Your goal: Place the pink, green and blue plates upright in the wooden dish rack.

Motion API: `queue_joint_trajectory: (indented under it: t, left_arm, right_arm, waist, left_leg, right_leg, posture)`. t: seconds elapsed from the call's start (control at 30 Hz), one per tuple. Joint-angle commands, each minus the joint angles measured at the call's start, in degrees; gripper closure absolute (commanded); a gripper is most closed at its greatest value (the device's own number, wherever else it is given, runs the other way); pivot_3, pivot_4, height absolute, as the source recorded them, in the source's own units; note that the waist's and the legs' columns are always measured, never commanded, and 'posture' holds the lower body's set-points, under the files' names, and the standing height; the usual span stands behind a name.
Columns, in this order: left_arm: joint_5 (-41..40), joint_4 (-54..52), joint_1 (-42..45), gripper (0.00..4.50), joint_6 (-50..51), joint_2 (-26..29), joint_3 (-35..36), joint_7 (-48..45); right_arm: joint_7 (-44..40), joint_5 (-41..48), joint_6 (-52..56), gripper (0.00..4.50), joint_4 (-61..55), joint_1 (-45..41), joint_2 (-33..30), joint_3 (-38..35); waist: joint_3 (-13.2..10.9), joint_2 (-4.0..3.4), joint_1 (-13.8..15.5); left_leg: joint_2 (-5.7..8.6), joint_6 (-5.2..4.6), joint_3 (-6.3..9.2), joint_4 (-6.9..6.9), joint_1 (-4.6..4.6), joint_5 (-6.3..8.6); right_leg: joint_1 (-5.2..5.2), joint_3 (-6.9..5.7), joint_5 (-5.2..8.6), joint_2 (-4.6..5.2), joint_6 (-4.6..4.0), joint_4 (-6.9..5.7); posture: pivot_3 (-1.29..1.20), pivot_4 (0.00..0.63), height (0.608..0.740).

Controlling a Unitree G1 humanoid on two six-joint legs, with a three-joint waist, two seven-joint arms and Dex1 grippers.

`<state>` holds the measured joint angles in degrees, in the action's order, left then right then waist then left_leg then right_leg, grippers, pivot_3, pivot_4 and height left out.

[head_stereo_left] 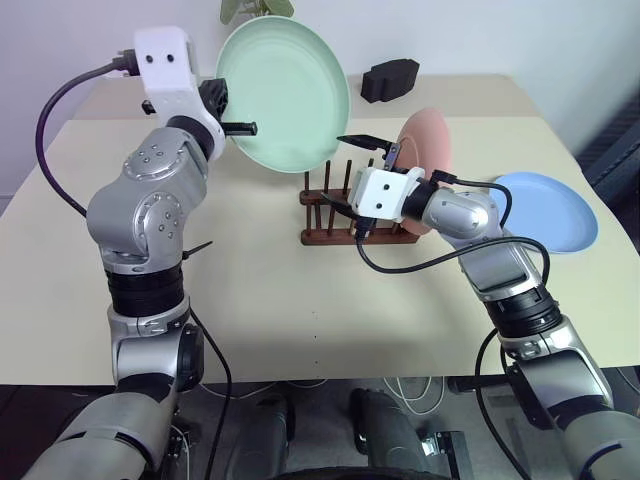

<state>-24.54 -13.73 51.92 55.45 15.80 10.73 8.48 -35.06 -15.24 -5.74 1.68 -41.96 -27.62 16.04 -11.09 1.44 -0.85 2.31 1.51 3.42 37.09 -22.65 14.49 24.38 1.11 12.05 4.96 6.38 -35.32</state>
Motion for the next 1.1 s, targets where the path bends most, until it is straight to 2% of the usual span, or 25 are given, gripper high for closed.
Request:
queue_joint_trajectory:
  t: [0.03,0.23,0.27,0.33,0.37,0.57,0.77,0.87,0.97,1.07,1.1]
  left_arm:
    - [-0.9,-4.6,3.0,4.46,3.3,-0.7,0.7,0.4]
    - [-2.1,-8.9,2.9,4.46,9.8,-2.7,1.8,0.7]
    - [-2.0,-9.4,2.7,4.49,10.7,-2.8,1.7,0.7]
    - [-1.7,-9.9,2.6,4.50,11.6,-3.2,2.0,0.7]
    - [-1.7,-10.0,2.6,4.50,11.9,-3.5,2.2,0.8]
    - [-0.9,-9.8,2.6,4.50,12.4,-3.9,3.1,0.7]
    - [-0.6,-10.0,2.2,4.50,12.0,-4.2,3.9,0.1]
    - [-2.3,-9.8,2.4,4.50,9.9,-6.4,7.4,0.3]
    - [-5.6,-10.3,3.3,3.49,6.2,-9.3,12.2,-0.2]
    - [-7.4,-9.8,3.9,2.13,1.9,-9.6,15.8,-0.5]
    - [-7.7,-9.6,3.8,1.56,1.0,-9.3,16.4,-0.6]
  right_arm:
    - [2.2,-2.6,-2.1,0.00,0.2,-2.1,0.9,0.4]
    - [4.1,-5.2,-4.2,0.00,1.9,-3.1,1.8,1.0]
    - [4.3,-5.4,-4.5,0.26,2.1,-3.2,1.9,0.9]
    - [4.3,-5.4,-5.1,0.82,2.5,-3.4,2.3,0.9]
    - [4.3,-5.3,-5.3,1.28,2.6,-3.4,2.5,0.9]
    - [4.1,-5.5,-6.1,4.40,3.0,-3.6,3.0,0.8]
    - [4.4,-5.8,-6.6,4.46,3.2,-3.6,3.1,0.8]
    - [5.4,-6.7,-7.0,4.46,3.3,-3.8,2.9,0.6]
    - [6.3,-7.6,-7.6,4.50,3.3,-3.9,2.6,0.6]
    - [7.1,-7.7,-8.9,4.50,3.6,-4.4,2.4,0.4]
    - [7.2,-7.6,-9.2,4.50,3.6,-4.4,2.4,0.4]
  waist:
    - [0.0,0.00,0.0]
    - [0.0,0.00,0.0]
    - [0.0,0.00,-0.1]
    - [0.0,0.00,0.0]
    - [0.0,0.00,0.0]
    - [0.0,0.01,-0.1]
    - [0.0,-0.01,0.0]
    - [0.0,-0.01,0.0]
    - [0.0,-0.01,0.0]
    - [0.0,-0.01,-0.1]
    - [0.0,-0.01,-0.1]
  left_leg:
    - [0.00,0.00,-0.01,0.00,0.00,0.00]
    - [0.00,0.01,0.00,0.00,0.00,-0.01]
    - [0.00,0.02,0.00,0.00,0.00,-0.01]
    - [0.00,0.04,0.00,0.00,0.00,-0.02]
    - [0.00,0.06,0.00,0.00,0.00,-0.03]
    - [0.00,0.08,0.00,0.00,0.00,-0.05]
    - [0.00,0.10,0.00,0.00,0.00,-0.06]
    - [0.00,0.10,0.00,0.00,0.00,-0.06]
    - [-0.01,0.11,0.00,0.00,0.00,-0.06]
    - [-0.02,0.20,-0.02,0.00,0.00,-0.11]
    - [-0.02,0.20,-0.03,-0.01,0.00,-0.11]
  right_leg:
    - [0.00,0.00,0.00,0.00,0.00,0.00]
    - [0.00,0.01,0.00,-0.01,0.00,0.00]
    - [0.00,0.00,0.00,-0.02,0.00,0.00]
    - [0.00,0.00,0.00,-0.03,0.00,0.00]
    - [0.00,0.00,0.00,-0.03,0.00,0.00]
    - [0.00,0.01,0.00,-0.06,-0.01,0.00]
    - [0.00,0.03,0.00,-0.06,-0.01,0.00]
    - [-0.01,0.03,0.00,-0.06,-0.01,0.01]
    - [-0.01,0.03,0.00,-0.06,-0.01,0.01]
    - [0.00,0.03,0.00,-0.07,-0.01,0.02]
    - [0.00,0.03,0.00,-0.09,-0.02,0.02]
  posture:
    - [0.00,0.150,0.730]
    - [0.00,0.150,0.730]
    - [0.00,0.150,0.730]
    - [0.00,0.150,0.730]
    - [0.00,0.150,0.730]
    - [0.00,0.150,0.730]
    - [0.00,0.150,0.730]
    - [0.00,0.150,0.730]
    - [0.00,0.150,0.730]
    - [0.00,0.150,0.730]
    - [0.00,0.150,0.730]
